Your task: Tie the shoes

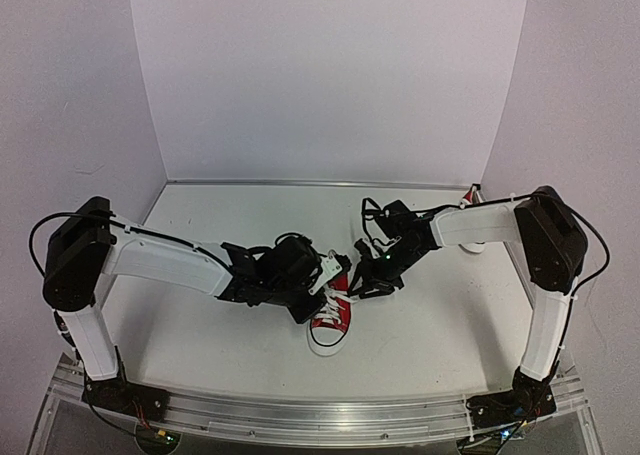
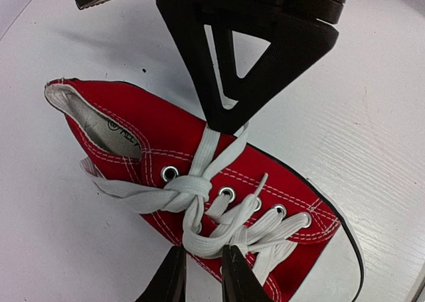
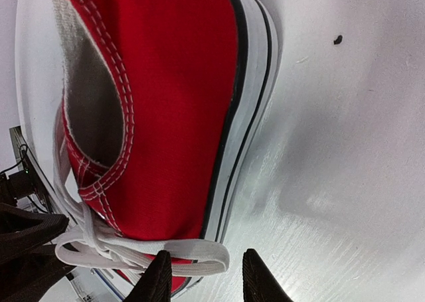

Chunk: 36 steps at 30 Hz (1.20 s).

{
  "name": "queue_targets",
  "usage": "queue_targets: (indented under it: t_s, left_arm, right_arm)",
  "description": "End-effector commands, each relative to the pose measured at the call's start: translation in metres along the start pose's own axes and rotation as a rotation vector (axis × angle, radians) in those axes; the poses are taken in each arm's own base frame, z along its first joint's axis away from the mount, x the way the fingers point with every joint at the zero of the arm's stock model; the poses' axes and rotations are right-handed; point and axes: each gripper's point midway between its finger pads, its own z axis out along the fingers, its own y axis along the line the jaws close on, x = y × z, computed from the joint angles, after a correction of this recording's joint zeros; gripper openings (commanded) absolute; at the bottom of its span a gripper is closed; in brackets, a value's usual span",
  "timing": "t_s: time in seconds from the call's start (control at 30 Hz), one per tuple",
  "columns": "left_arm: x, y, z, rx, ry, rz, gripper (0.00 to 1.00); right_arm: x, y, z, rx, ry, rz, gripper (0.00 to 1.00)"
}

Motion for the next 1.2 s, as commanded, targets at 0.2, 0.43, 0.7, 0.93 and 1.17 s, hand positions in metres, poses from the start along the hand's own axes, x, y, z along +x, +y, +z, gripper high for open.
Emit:
queue_targets:
  t_s: [0.2,0.43,0.7,0.93,1.17]
  left_arm:
    - [-0.006,0.004,-0.012,0.035,-0.028,-0.014,0.06]
    - [0.004,0.014,-0.017,0.028,-0.016,-0.039,0.00]
    - [0.008,0.019,-0.025,0.018,-0.019,-0.055,0.00]
    - [0.015,0.026,-0.027,0.000,-0.005,-0.065,0.00]
    - [0.018,0.030,-0.027,0.001,0.004,-0.069,0.00]
  right_arm:
    - [-0.003,0.006,-0.001,-0.015,0.005,-0.026,0.34]
    - [-0.002,0.005,0.000,-0.014,0.007,-0.025,0.34]
    - [-0.003,0.007,0.001,-0.023,0.011,-0.031,0.33]
    - [-0.005,0.013,0.001,-0.054,0.018,-0.045,0.33]
    - [-0.004,0.022,0.000,-0.097,0.033,-0.072,0.31]
